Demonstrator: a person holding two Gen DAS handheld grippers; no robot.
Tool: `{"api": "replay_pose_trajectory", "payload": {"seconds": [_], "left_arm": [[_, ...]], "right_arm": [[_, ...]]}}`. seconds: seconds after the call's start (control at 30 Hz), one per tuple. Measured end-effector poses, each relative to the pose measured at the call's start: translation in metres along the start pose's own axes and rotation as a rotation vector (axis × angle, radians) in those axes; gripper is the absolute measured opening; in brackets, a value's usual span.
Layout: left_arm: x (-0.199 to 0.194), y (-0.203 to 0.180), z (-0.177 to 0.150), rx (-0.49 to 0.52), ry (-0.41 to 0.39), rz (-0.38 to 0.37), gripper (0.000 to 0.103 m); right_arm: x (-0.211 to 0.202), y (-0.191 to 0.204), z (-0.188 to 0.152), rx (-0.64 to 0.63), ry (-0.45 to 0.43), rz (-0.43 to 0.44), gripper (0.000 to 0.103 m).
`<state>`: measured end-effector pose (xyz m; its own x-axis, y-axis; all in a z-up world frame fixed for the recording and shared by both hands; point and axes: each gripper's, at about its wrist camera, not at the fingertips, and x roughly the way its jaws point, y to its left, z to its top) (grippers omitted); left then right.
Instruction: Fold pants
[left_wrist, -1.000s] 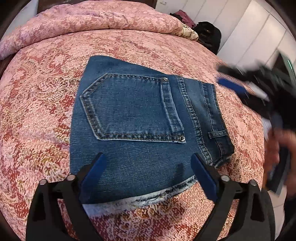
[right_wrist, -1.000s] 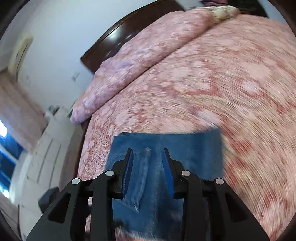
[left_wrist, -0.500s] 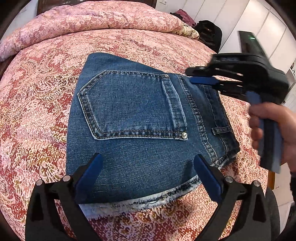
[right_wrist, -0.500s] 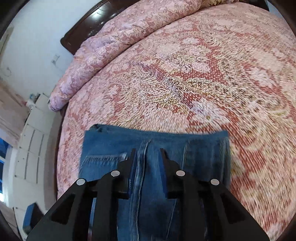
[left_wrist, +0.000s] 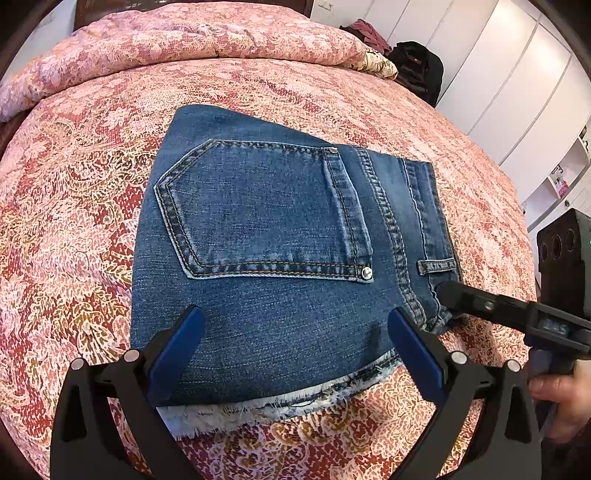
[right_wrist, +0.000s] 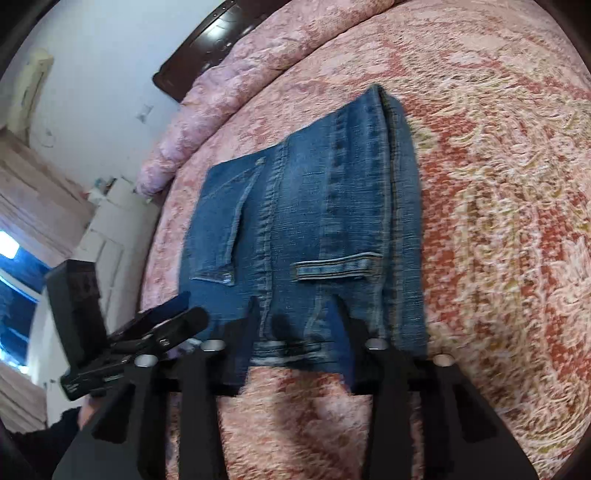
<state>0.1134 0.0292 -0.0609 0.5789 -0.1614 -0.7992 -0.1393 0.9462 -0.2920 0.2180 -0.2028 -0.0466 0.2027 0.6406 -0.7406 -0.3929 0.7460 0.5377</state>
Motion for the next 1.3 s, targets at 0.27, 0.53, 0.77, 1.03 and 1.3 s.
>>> {"api": "replay_pose_trajectory", "payload": {"seconds": [0.27, 0.53, 0.77, 1.03, 1.3], "left_arm": [[-0.001, -0.008, 0.003, -0.003, 0.033, 0.037, 0.1], [-0.04, -0.01, -0.028, 0.025, 0.065, 0.068, 0.101], [-0.062, 0.016, -0.079, -0.074, 0.111, 0.107, 0.101], [-0.124, -0.005, -0.087, 0.052, -0.257, 0.3, 0.101], [-0.165, -0.041, -0.08, 0.194, -0.494, 0.334, 0.101]], "right_arm": [[-0.014, 0.018, -0.001, 0.009, 0.071, -0.049, 0.049], [-0.037, 0.026, -0.051, 0.085, 0.193, -0.055, 0.083], [-0.065, 0.026, -0.089, 0.103, 0.196, -0.095, 0.084], [-0.087, 0.078, -0.083, -0.241, -0.038, -0.442, 0.093], [-0.097, 0.102, -0.085, -0.41, -0.199, -0.486, 0.093]]}}
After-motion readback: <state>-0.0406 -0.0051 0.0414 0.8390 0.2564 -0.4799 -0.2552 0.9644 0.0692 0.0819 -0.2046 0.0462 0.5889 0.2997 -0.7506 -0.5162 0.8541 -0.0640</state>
